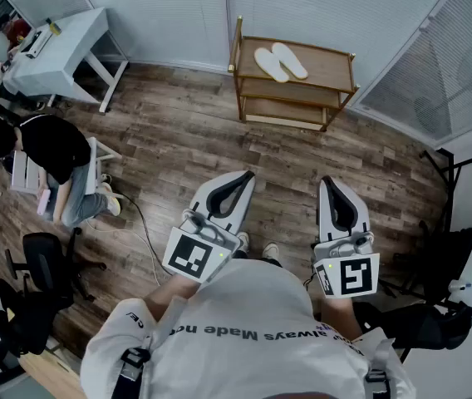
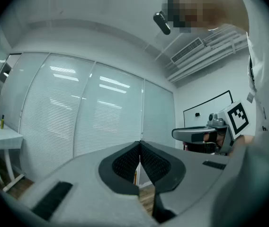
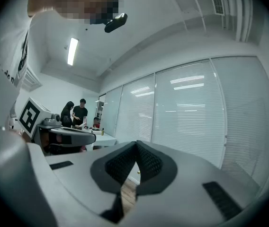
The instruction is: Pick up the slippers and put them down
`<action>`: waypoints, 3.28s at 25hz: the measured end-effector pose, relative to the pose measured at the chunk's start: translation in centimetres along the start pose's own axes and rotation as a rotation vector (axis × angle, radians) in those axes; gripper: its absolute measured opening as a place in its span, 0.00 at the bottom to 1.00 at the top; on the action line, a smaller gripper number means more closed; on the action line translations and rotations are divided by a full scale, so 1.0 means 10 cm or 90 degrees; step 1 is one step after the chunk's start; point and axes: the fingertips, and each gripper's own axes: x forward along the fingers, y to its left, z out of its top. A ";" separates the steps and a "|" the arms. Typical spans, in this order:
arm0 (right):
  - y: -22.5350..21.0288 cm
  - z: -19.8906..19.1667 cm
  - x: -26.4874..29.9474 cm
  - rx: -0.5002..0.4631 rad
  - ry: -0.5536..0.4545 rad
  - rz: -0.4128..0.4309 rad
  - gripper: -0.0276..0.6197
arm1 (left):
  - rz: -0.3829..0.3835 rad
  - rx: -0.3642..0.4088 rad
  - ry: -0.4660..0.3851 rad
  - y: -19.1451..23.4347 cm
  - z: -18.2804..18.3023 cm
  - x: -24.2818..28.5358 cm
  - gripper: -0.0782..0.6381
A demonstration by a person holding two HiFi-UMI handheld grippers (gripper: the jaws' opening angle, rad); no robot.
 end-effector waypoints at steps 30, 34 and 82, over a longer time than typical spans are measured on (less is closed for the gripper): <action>-1.76 -0.33 1.27 0.052 -0.002 0.019 0.07 | 0.030 -0.006 0.047 0.60 -0.32 2.03 0.12; -2.18 -0.39 1.51 0.055 0.003 0.037 0.07 | 0.051 -0.001 0.042 0.69 -0.30 2.50 0.12; -2.77 -0.47 5.37 0.046 0.019 0.152 0.07 | 0.124 -0.025 0.052 3.80 -0.41 4.40 0.13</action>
